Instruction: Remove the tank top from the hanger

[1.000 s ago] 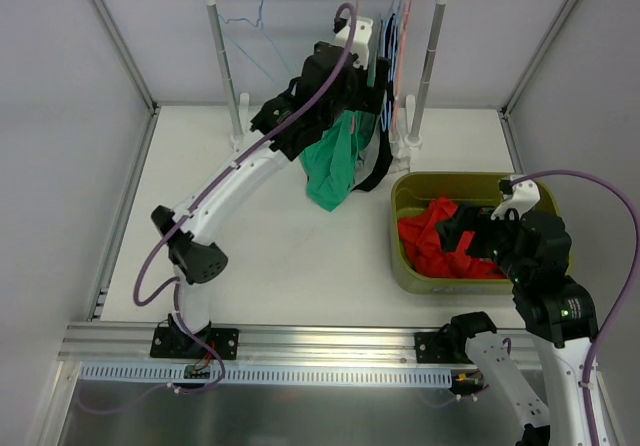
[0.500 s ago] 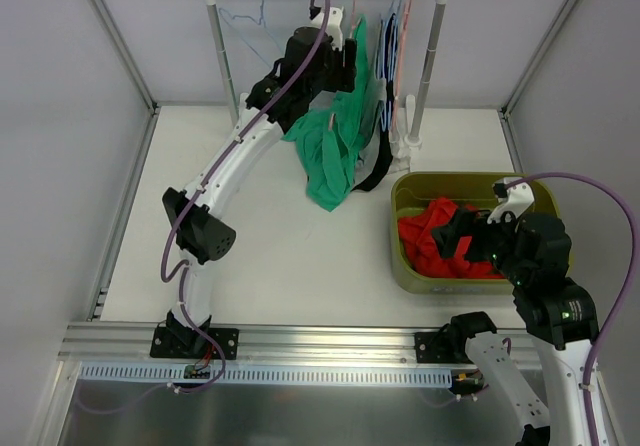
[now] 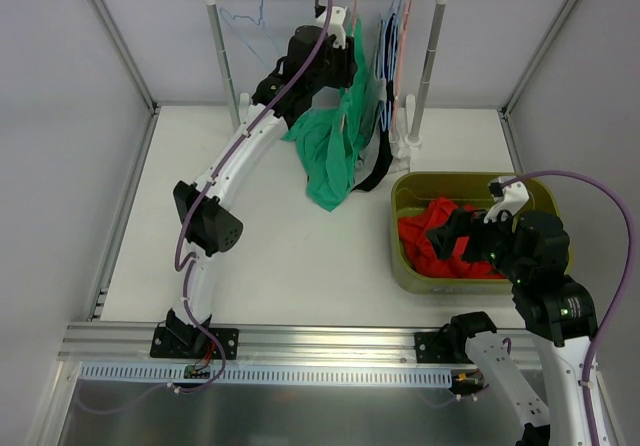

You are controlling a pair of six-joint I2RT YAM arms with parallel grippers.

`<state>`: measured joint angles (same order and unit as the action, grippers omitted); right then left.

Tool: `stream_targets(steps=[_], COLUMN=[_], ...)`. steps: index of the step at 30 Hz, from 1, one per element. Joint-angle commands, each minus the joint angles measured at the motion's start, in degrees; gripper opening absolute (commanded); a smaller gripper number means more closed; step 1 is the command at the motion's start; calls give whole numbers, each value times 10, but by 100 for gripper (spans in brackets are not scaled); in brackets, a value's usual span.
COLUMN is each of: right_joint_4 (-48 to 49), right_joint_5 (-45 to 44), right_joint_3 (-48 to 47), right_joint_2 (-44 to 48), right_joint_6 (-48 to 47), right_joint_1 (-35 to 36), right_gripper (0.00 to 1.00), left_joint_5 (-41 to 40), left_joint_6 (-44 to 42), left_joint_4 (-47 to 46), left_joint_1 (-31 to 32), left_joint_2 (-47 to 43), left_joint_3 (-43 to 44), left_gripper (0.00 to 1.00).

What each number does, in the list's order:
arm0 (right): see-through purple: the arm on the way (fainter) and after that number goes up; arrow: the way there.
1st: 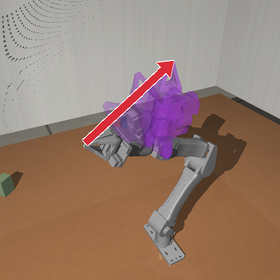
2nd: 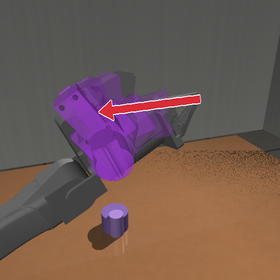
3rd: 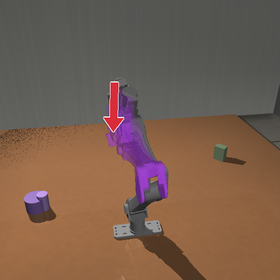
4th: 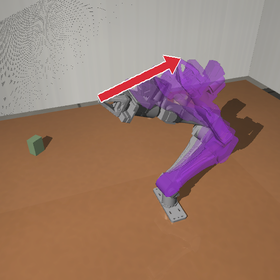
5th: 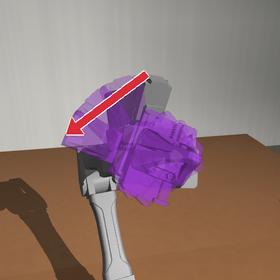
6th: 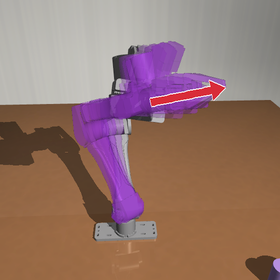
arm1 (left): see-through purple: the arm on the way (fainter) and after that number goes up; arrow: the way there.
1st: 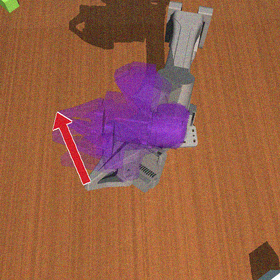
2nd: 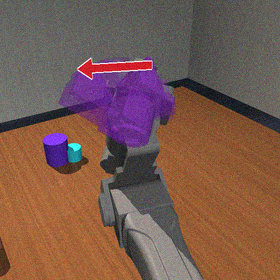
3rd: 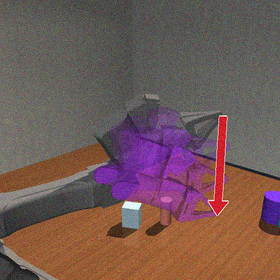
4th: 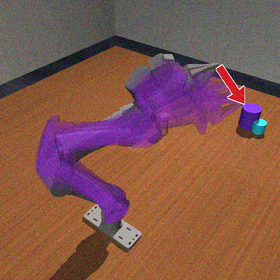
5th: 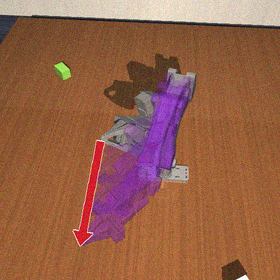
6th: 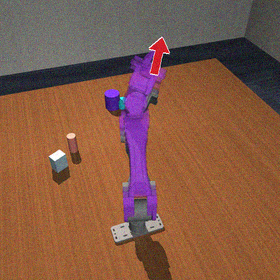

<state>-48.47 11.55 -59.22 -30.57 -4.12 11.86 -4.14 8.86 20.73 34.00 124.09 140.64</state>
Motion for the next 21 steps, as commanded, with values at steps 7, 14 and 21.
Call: stream_targets(steps=[7, 14, 21], right_joint_4=[22, 30, 34], right_joint_5=[29, 35, 42], right_joint_3=[-11, -3, 0], right_joint_2=[-5, -2, 1], right_joint_6=[-3, -2, -1], right_joint_1=[-3, -3, -3], right_gripper=[100, 99, 99], left_joint_5=[8, -24, -85], left_joint_6=[-5, 23, 56], left_joint_4=[-34, -38, -42], left_joint_1=[-14, 0, 26], left_joint_2=[-10, -63, -133], left_joint_3=[21, 10, -39], left_gripper=[0, 0, 0])
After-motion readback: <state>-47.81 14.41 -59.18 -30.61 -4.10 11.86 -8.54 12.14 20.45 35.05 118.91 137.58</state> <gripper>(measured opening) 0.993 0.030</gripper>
